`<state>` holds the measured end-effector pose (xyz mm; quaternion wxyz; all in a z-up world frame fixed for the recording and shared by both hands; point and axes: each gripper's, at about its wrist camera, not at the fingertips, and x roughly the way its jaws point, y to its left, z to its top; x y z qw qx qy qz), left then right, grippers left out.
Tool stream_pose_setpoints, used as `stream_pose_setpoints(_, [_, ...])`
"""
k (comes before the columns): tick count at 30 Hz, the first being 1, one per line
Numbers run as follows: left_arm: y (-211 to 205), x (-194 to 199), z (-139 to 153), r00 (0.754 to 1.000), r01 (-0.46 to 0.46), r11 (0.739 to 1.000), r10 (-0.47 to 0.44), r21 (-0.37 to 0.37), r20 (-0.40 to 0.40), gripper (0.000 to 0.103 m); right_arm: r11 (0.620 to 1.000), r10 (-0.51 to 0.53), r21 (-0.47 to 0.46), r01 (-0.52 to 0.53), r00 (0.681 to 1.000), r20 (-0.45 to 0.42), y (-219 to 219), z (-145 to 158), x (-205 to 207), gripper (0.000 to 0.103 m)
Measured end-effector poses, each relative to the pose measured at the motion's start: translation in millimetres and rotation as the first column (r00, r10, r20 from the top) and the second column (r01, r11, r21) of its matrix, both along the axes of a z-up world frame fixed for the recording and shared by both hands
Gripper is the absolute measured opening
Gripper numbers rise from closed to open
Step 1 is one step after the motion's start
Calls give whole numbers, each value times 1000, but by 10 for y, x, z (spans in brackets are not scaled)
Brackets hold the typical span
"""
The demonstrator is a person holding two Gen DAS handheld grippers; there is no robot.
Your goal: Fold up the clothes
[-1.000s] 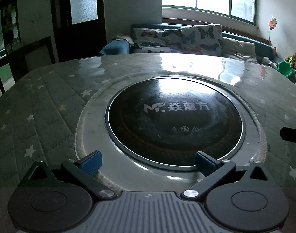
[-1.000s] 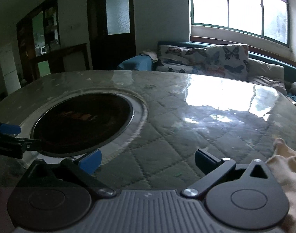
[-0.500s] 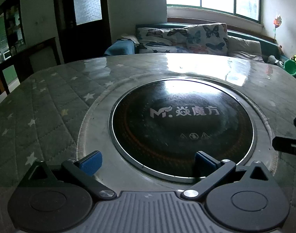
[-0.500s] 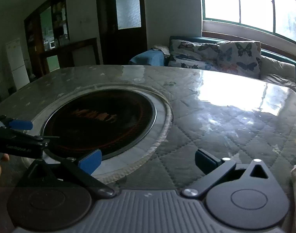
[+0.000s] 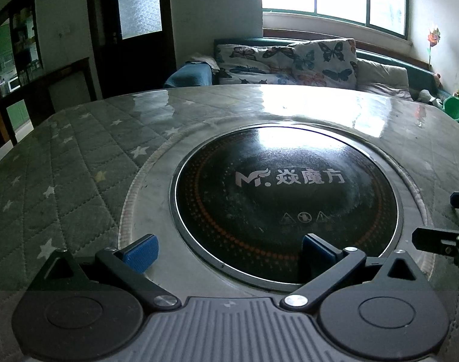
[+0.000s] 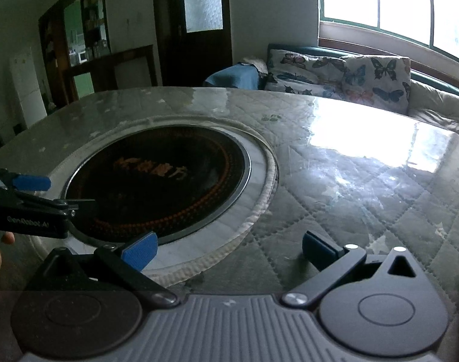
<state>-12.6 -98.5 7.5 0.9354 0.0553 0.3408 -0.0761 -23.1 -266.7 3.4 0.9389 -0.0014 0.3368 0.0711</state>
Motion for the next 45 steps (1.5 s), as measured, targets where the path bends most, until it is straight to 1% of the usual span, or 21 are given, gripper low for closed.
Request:
stream_pose_setpoints(4, [-2,6,-3,1000,0,1000,0,0,1,103,999,0,-34,0,1000,-5,54,-14,11,103])
stream_pose_setpoints(9, [5,22,-8,1000,1,1000,-1,-1,1,103,999,1,-52,-2,1000,-11,57,-18,8,103])
stream_pose_setpoints(11, [9,25,-9,1000,1,1000,-1,-2,1,103,995,0,-98,-2,1000,-18,126,-38,18,103])
stream_pose_setpoints(12, [12,28,-11,1000,1,1000,-1,-2,1,103,994,3,-107,-5,1000,-16,144,-42,16,103])
stream_pose_setpoints(15, [11,29,-10,1000,1,1000,-1,-2,1,103,996,6,-84,-7,1000,-18,111,-45,19,103])
stream_pose_setpoints(18, [17,29,-12,1000,1,1000,-1,-3,1,103,994,6,-105,-8,1000,-17,143,-51,17,103])
stream_pose_setpoints(45, [12,24,-9,1000,1,1000,-1,-4,1,103,995,7,-100,-9,1000,-18,125,-39,15,103])
